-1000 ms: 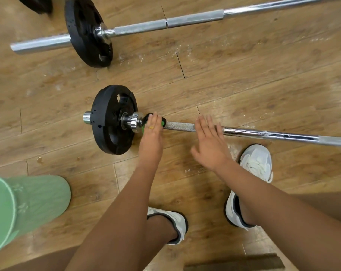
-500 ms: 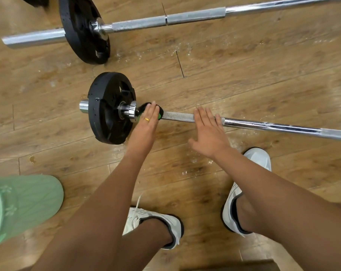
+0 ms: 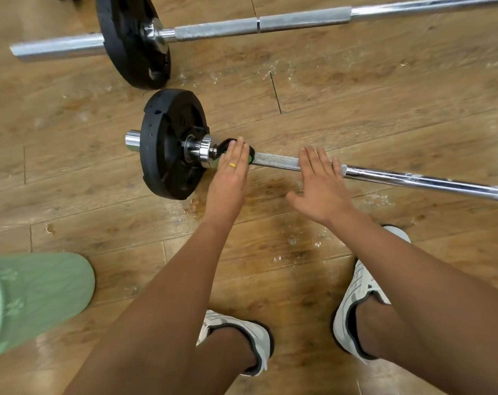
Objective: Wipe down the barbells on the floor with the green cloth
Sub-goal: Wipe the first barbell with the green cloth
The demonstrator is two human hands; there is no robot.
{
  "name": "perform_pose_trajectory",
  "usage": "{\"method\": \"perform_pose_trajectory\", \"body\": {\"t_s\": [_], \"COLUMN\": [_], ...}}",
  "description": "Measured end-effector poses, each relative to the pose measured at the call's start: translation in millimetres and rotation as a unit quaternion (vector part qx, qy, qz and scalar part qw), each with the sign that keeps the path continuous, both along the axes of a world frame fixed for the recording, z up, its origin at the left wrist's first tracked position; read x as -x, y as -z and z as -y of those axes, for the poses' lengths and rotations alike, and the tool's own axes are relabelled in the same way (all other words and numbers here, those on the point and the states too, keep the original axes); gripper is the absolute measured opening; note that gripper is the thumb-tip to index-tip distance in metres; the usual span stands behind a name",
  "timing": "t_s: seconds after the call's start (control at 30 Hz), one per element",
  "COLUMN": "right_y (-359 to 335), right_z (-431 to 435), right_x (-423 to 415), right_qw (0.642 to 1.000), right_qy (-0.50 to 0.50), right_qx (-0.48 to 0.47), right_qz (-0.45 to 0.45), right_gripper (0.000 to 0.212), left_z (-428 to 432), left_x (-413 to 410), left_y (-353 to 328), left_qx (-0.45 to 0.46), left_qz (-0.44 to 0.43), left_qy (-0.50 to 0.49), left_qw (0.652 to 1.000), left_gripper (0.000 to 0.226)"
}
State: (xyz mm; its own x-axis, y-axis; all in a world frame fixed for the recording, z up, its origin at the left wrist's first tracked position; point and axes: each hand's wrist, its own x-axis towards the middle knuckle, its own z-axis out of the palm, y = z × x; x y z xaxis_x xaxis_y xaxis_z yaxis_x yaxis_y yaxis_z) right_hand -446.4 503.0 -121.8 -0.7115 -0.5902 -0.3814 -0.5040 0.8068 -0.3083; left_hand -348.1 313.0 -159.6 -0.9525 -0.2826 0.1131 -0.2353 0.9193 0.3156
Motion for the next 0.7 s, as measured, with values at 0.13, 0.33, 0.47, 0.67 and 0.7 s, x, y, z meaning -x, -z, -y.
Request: {"method": "perform_pose_trajectory", "body": {"t_s": [0.13,0.33,0.47,0.67,0.7], "right_y": [1,2,6,5,4], "right_z": [0,1,-2,-8,-9], "right_x": [4,4,0,-18,-22], "right_qw": [1.0,1.0,1.0,1.0,1.0], "right_qy": [-0.002,-0.002,-0.009,-0.019,-0.02], "right_qx": [-0.001,-0.001,-0.002,-0.007,-0.006], "right_qz": [0.002,-0.002,-0.016,-0.023,-0.022], "right_gripper": [0.095,0.095,0.094,0.095,0.095], "left_z": [14,-9,-2,-23,-25], "left_x": [4,7,6,-7,-11], "left_y": [-3,-4,-4,-11,-12], "left_qx": [-0.017,-0.029,-0.039,-0.076,-0.069], "left_qz": [0.004,0.009,0.008,0.016,0.018], "left_qy": [-0.03,0.016,-0.029,-0.074,-0.05], "left_qw": [0.999,0.999,0.999,0.994,0.996], "left_gripper": [0.067,0.061,0.064,0.057,0.058]}}
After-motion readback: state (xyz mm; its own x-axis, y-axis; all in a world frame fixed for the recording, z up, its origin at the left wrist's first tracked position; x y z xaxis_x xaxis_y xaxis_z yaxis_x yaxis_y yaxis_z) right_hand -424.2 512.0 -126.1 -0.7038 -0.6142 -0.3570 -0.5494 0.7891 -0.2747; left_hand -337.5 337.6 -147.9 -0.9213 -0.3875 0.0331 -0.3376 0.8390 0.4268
